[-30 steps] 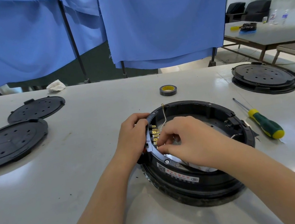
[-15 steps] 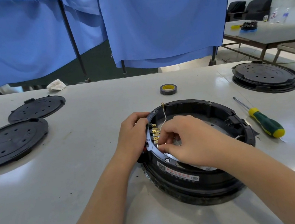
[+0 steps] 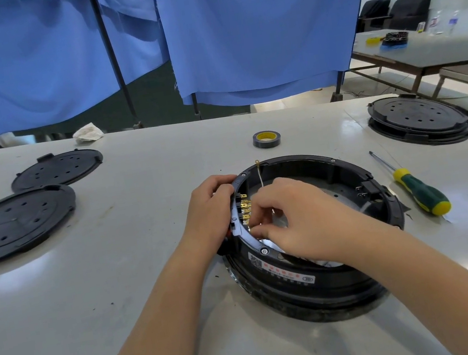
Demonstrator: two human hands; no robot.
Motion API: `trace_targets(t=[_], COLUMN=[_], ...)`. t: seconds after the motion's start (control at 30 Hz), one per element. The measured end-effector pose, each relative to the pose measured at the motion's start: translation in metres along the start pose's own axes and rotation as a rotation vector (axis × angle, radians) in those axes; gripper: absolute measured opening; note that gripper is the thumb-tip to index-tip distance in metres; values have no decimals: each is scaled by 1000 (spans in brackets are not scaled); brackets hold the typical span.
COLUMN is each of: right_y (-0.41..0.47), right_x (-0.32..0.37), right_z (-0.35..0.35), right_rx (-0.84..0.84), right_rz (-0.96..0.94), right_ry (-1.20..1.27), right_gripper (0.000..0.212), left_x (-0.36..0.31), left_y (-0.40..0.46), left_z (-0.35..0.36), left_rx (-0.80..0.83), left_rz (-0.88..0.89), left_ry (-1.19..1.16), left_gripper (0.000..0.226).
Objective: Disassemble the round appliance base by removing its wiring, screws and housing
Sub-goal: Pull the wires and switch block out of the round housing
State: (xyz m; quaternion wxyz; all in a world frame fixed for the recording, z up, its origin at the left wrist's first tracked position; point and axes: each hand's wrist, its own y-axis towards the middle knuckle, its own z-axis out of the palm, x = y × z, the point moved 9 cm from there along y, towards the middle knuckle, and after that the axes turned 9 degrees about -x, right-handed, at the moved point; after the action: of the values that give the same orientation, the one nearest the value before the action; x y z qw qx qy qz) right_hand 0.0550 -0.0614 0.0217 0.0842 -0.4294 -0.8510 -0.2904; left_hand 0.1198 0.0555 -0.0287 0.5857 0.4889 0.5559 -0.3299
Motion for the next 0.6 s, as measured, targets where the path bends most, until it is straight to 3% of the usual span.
trace_targets(t=[0.27,0.47,0.6], right_y=[-1,-1,-1], right_x=[-4,2,-3], right_z=[1,1,1], right_rx=[0,7,12], right_rz=[38,-20,25], right_ry=[19,11,15], right_gripper=[20,30,24], left_x=[-1,0,-1], left_y=[0,-1,-1], left_z=[0,0,0], left_rx=[-5,5,4], left_rz=[12,4,1], left_ry=[2,1,6], left_gripper=[28,28,28])
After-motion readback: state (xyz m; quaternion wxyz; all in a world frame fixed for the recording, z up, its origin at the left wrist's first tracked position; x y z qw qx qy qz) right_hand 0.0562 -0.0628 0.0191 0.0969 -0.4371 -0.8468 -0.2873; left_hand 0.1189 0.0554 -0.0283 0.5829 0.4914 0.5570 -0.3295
